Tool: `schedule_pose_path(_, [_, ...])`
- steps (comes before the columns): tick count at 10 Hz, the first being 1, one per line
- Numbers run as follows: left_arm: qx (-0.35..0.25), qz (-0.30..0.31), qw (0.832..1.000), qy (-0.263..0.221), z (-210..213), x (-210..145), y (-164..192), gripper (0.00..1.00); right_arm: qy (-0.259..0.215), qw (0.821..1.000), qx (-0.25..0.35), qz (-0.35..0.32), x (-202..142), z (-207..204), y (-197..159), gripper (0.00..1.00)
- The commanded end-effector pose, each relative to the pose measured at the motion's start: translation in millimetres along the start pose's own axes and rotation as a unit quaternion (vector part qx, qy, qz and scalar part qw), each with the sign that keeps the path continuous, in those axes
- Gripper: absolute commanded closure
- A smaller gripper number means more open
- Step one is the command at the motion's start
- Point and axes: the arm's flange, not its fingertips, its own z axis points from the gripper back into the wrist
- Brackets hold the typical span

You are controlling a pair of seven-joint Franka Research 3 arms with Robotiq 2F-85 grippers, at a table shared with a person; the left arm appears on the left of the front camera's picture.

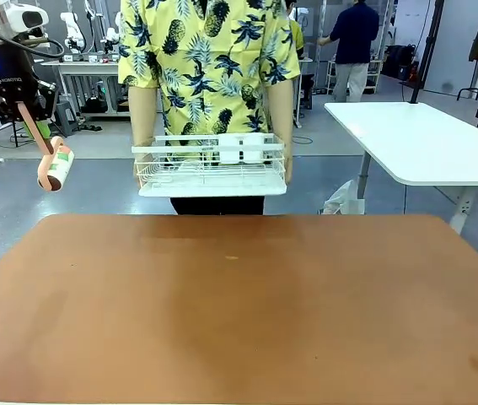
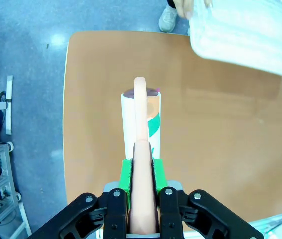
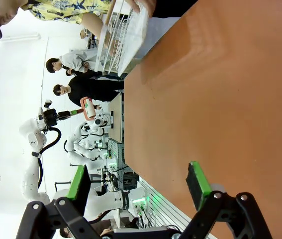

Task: Clean the table.
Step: Place the Lint Roller down when the Dish drying rack is positioned in the middle of the table.

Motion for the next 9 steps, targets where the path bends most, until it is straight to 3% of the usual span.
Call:
schedule_pose_path(1, [0.01, 0.007, 1.0, 0.004, 4.9, 1.2, -0.3, 0.79, -0.007, 1.0, -0.002, 0.001, -4.8, -2.8, 3.1, 0.0])
schedule_pose_path(9, [0.01, 0.007, 1.0, 0.004, 4.9, 1.2, -0.3, 0.79, -0.007, 1.0, -0.002, 0.001, -4.8, -2.8, 3.1, 0.0])
